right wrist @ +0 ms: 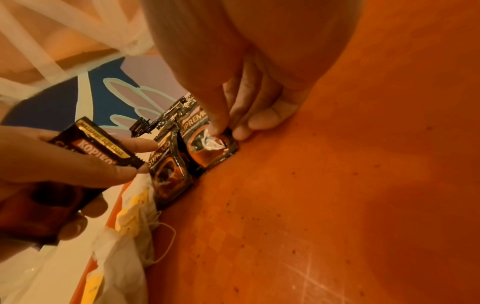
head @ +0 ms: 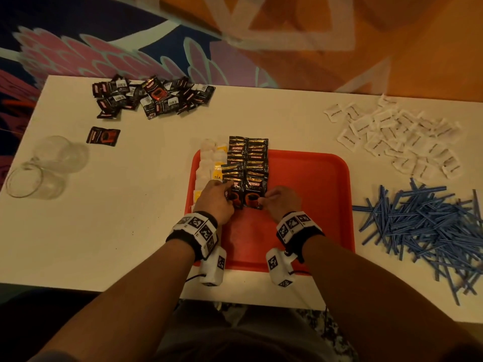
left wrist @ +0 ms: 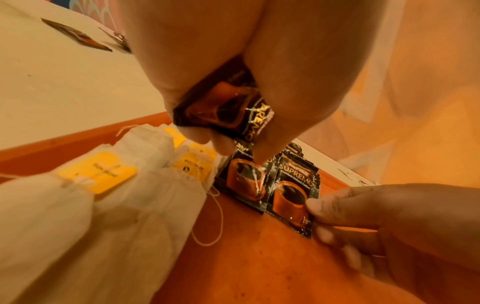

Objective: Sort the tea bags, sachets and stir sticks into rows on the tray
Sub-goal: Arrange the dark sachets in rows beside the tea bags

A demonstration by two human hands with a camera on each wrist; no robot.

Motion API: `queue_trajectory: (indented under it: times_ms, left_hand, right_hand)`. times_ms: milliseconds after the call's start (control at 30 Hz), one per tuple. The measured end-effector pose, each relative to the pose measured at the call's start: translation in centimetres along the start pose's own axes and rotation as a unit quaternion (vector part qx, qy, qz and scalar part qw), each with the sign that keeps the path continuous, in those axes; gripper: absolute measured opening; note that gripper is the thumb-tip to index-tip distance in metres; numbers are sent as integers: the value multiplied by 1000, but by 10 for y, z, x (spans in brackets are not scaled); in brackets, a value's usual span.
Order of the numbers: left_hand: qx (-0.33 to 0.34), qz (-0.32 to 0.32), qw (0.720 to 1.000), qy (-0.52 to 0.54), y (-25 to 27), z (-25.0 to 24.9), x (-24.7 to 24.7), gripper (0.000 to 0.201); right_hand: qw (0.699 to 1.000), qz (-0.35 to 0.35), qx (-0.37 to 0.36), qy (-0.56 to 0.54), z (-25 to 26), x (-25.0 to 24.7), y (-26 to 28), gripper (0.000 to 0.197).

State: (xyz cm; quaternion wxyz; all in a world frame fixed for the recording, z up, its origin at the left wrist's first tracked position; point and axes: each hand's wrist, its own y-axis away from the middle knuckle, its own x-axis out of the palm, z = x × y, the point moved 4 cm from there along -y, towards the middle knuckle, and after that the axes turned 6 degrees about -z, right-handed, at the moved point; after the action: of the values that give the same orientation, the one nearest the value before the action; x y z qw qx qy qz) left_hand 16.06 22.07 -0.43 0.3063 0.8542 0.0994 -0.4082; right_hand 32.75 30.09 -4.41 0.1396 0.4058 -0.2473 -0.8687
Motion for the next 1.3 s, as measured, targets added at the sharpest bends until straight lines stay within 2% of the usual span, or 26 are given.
queue_trajectory:
  times_ms: [233,433,533,600,700,800,900,1000,1167,1300]
  left_hand:
    - [-11,-29,999,40,0,2,-2,57]
    - [-70,-116,981,139,1,7,-11,20]
    - [-90,-130,968,195,6,9,-15,16]
    - [-89,-133,950,269,9,10,-16,11]
    - [-108,-131,900,402,14,10,-17,11]
    - [-118,-123,873,458,20,6,-16,11]
    - [-127,-103,859,485,24,1,-18,7]
    - [-172,-79,828,528,27,1,-21,9]
    - [-176,-54,844,504,34,9,-14,11]
    - [-164,-103,872,450,32,23,-13,11]
  right_hand:
    - [1000,-11,7,-27,-2,-3,1,16]
    - [999,-16,-4,-42,-3,-9,6,14]
    - [999,-7,-25,-42,-1,-11,13,12]
    - [997,6,-48,-58,4,-9,20,11]
    - [986,79,-88,-114,17,1,41,14]
    - [972,140,-117,-151,33,7,64,23]
    - [975,108,-139,-137,43,5,70,24]
    - [983,86,-126,-103,41,3,69,20]
    - [984,65,-161,-41,38,6,72,14]
    - [985,68,-159,-22,32,14,77,18]
